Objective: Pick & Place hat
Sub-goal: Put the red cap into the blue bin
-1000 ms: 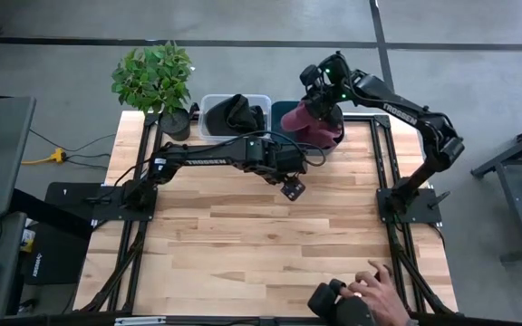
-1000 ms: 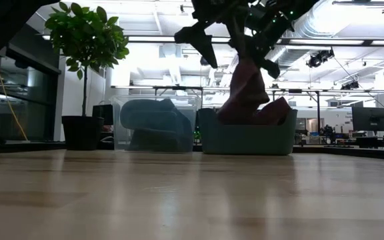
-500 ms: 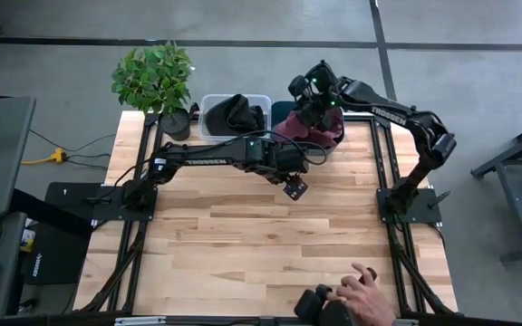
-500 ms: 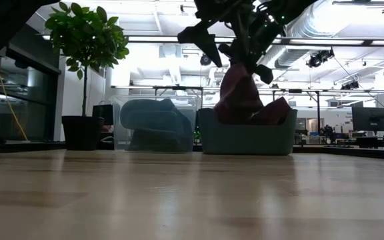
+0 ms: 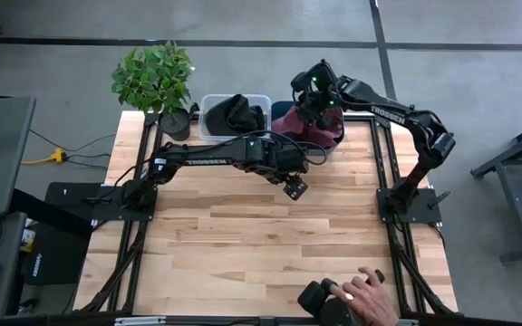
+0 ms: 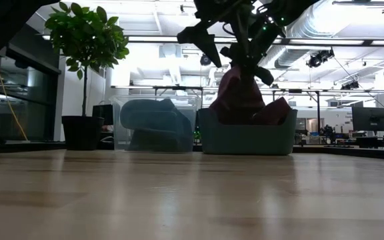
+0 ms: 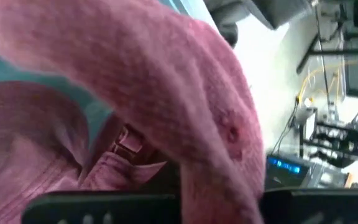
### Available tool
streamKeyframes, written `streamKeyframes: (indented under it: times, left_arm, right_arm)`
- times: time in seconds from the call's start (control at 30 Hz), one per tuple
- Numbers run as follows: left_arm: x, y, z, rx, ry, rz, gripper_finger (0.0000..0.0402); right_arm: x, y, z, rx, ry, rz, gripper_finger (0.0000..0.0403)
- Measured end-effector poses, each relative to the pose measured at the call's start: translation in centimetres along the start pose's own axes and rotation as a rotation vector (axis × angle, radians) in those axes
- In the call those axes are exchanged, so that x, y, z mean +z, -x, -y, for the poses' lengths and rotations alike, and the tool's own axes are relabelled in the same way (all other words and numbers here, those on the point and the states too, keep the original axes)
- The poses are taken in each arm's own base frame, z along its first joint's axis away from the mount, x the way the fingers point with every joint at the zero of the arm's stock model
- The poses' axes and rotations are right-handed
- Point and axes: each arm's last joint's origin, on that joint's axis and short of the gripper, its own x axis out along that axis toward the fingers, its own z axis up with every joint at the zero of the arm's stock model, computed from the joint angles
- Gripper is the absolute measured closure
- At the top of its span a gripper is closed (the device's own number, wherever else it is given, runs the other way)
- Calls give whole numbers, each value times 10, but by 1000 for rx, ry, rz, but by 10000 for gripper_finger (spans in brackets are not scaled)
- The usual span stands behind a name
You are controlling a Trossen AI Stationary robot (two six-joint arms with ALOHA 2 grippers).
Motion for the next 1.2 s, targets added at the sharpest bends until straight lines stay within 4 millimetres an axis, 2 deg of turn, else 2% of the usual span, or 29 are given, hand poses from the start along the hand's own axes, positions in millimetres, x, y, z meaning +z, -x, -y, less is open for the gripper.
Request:
streamKeyframes:
  times: [0.33, 0.43, 0.63, 0.8, 0.97, 1.2]
  left_arm:
    - [0, 0, 0, 0, 0, 0, 118]
    - [0, 0, 0, 0, 0, 0, 118]
    - [0, 0, 0, 0, 0, 0, 118]
    - [0, 0, 0, -1, 0, 1, 118]
    - [0, 0, 0, -1, 0, 1, 118]
    - [0, 0, 0, 2, -1, -2, 118]
  right_arm:
    - [-1, 0, -4, 44, -96, -29, 352]
    - [-1, 0, -9, 88, -99, -35, 355]
    - [-5, 1, -9, 81, -218, -94, 371]
    - [-6, 1, -12, 106, -302, -104, 365]
    - [-5, 1, -13, 120, -385, -91, 331]
    - [-7, 1, -13, 105, -463, -138, 250]
